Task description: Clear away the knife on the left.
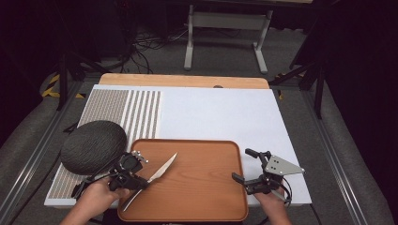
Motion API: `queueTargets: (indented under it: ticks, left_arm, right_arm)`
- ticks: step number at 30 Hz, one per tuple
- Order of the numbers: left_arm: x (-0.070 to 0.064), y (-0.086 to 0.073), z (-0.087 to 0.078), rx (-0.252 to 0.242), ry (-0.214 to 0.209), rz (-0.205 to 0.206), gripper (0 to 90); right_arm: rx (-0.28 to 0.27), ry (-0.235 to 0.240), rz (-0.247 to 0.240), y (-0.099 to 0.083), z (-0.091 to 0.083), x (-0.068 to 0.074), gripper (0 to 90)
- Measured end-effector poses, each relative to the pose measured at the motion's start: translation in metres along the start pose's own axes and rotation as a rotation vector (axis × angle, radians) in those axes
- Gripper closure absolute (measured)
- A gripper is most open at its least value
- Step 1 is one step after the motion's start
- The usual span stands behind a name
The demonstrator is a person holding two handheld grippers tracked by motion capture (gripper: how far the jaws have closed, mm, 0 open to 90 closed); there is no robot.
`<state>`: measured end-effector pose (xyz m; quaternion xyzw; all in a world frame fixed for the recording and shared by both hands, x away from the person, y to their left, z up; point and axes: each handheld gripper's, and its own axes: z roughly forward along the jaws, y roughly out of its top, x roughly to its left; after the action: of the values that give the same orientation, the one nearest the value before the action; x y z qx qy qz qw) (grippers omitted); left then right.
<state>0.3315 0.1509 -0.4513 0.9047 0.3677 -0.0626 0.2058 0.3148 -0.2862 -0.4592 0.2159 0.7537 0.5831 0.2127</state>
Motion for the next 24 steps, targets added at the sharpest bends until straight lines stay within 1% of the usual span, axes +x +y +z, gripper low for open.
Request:
queueTargets:
  ticks: [6,10,13,17,19,21,22,23,24]
  left_arm:
    - [0.0010,0.0004,0.0028,0.009,-0.001,-0.007,79.3]
    - [0.0006,0.0005,0.0029,0.011,0.006,-0.006,79.3]
    - [-0.0011,0.0007,0.0029,0.013,0.022,-0.002,79.1]
    - [0.0010,0.0003,0.0031,0.005,0.014,-0.003,78.8]
    - [0.0012,0.0001,0.0026,0.001,0.028,-0.004,78.3]
    - [0.0016,0.0000,0.0020,0.000,0.023,0.001,77.7]
    - [0.0021,0.0001,0.0018,-0.002,0.018,0.009,74.9]
    - [0.0018,0.0000,0.0016,-0.002,0.006,0.019,69.5]
    - [0.0025,0.0004,0.0016,0.001,-0.010,0.024,60.9]
  right_arm:
    - [0.000,-0.001,0.000,0.0001,-0.0002,-0.0001,3.4]
    - [0.000,0.001,0.000,0.0000,-0.0001,0.0000,3.4]
    - [0.000,0.002,0.001,0.0000,0.0001,0.0000,3.5]
    - [0.001,-0.001,0.002,0.0000,0.0000,-0.0002,3.5]
    - [-0.001,-0.001,0.001,0.0000,-0.0002,-0.0003,3.5]
    - [-0.002,0.000,0.002,0.0001,-0.0002,-0.0001,3.5]
    - [-0.003,0.001,0.003,0.0001,-0.0002,-0.0001,3.5]
    - [-0.005,0.004,0.004,0.0000,-0.0002,-0.0003,3.5]
    - [-0.006,0.004,0.004,0.0001,-0.0004,-0.0004,3.5]
